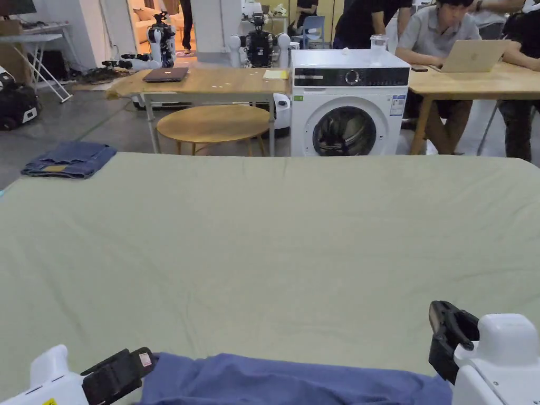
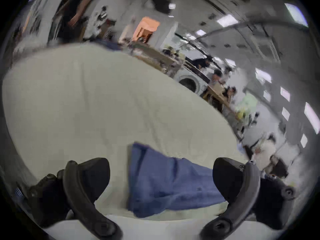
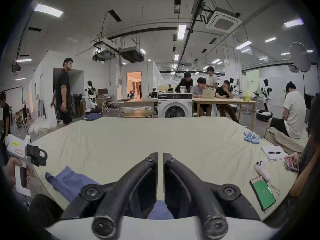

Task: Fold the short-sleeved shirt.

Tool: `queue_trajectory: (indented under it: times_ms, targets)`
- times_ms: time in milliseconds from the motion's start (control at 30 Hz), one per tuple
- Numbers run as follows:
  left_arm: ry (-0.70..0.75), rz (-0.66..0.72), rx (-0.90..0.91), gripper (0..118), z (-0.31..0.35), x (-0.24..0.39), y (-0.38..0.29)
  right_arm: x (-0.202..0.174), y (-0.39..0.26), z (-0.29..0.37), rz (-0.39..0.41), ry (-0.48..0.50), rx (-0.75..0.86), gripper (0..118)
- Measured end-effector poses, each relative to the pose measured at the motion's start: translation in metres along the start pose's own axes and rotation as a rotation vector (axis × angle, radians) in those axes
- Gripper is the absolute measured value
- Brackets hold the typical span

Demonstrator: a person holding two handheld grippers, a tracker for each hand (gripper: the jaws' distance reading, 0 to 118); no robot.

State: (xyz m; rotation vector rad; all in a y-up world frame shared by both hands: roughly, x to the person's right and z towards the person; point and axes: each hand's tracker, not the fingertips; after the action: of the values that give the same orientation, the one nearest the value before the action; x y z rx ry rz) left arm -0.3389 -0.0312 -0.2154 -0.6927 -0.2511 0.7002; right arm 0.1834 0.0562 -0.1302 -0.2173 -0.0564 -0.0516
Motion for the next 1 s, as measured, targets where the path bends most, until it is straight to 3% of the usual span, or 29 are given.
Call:
queue_trajectory:
  times_ms: [167,267,333,367,400,433,467,500,533,567,800,900,1000]
  targets:
    - [-0.103,0.298,-0.176,117,-0.033,-0.062,-0.019,-0.006,-0.001,-0.004,0.004,0.015,-0.016,5]
    - [-0.305,0.319,-0.137,117,-0.052,-0.051,-0.039,-0.007,0.0,-0.005,0.004,0.02,-0.019,5]
    - [-0.456,0.451,-0.238,116,-0.075,-0.044,-0.049,-0.008,0.001,-0.006,-0.003,0.02,-0.022,5]
    - [-0.482,0.496,-0.249,102,-0.085,-0.04,-0.054,-0.008,0.001,-0.006,-0.008,0.018,-0.023,5]
    - [-0.44,0.483,-0.223,73,-0.095,-0.037,-0.058,-0.008,0.001,-0.007,-0.01,0.016,-0.024,5]
    - [-0.363,0.467,-0.194,32,-0.097,-0.03,-0.059,-0.008,0.001,-0.007,-0.01,0.013,-0.025,5]
    - [-0.278,0.451,-0.191,11,-0.102,-0.027,-0.062,-0.008,0.001,-0.007,-0.01,0.012,-0.026,5]
    - [-0.131,0.415,-0.213,11,-0.107,-0.025,-0.065,-0.008,0.001,-0.007,-0.009,0.011,-0.029,5]
    - [-0.12,0.405,-0.199,10,-0.106,-0.027,-0.067,-0.008,0.001,-0.006,-0.006,0.01,-0.03,5]
    - [-0.218,0.436,-0.141,10,-0.103,-0.022,-0.064,-0.008,0.001,-0.006,0.001,0.008,-0.031,5]
    - [0.036,0.22,0.014,9,-0.064,-0.022,-0.026,-0.006,-0.004,-0.007,0.002,0.003,-0.051,5]
    - [0.124,0.018,0.078,9,-0.044,-0.012,-0.009,-0.008,-0.005,-0.007,0.002,0.008,-0.059,5]
    - [0.173,-0.257,0.134,9,-0.029,0.036,-0.008,-0.009,-0.006,-0.007,0.008,0.014,-0.059,5]
